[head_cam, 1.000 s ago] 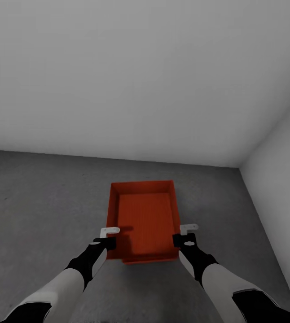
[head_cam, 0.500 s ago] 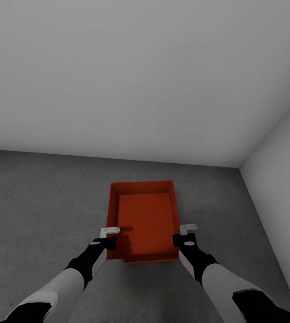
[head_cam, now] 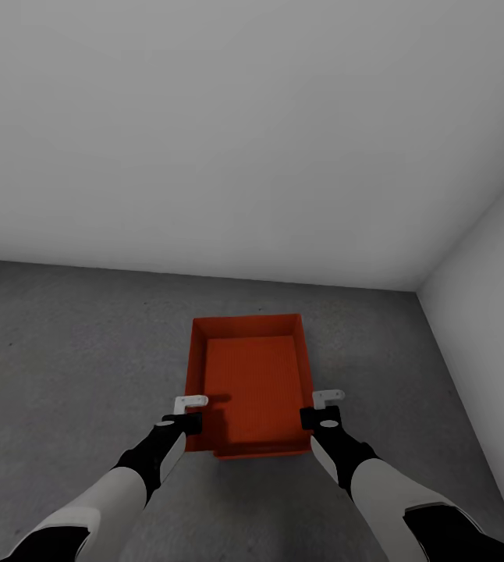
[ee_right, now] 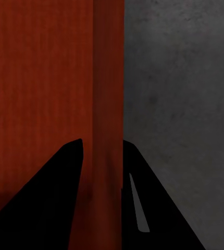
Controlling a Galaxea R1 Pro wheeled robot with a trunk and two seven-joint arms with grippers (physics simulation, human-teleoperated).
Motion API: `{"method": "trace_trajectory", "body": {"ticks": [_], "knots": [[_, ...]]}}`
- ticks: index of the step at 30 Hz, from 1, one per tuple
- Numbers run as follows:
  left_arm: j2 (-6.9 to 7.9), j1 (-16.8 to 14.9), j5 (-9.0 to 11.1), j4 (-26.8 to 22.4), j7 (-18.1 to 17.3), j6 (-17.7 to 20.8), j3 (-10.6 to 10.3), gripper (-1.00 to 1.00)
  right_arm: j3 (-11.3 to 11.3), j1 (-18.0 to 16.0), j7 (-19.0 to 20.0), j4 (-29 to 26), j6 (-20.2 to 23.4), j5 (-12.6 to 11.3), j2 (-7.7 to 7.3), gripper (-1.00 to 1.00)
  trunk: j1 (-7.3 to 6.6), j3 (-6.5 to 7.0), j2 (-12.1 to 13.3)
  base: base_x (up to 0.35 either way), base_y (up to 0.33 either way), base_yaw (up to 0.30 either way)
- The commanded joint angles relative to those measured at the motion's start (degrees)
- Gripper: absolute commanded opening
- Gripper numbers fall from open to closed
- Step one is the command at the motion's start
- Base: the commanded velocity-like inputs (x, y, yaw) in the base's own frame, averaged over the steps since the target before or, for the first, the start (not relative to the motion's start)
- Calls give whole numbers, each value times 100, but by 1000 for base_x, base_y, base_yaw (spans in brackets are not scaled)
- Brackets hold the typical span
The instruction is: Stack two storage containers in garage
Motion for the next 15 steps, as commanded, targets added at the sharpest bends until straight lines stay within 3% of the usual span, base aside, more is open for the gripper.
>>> {"method": "trace_trajectory", "body": {"ticks": [1,12,15], "knots": [[181,-1,-61,-31,29,5,-89,-100,36,-5,-21,21,172,-44,-22,-100,23,-23,-46,0,0,0],[181,-1,-61,-31,34,3,-89,-100,36,-5,-21,21,172,-40,-22,-100,265,-220,-487,0,0,0],[181,-1,-61,-32,36,-22,-91,-100,36,-5,-21,21,172,-40,-24,-100,265,-220,-487,0,0,0]]}}
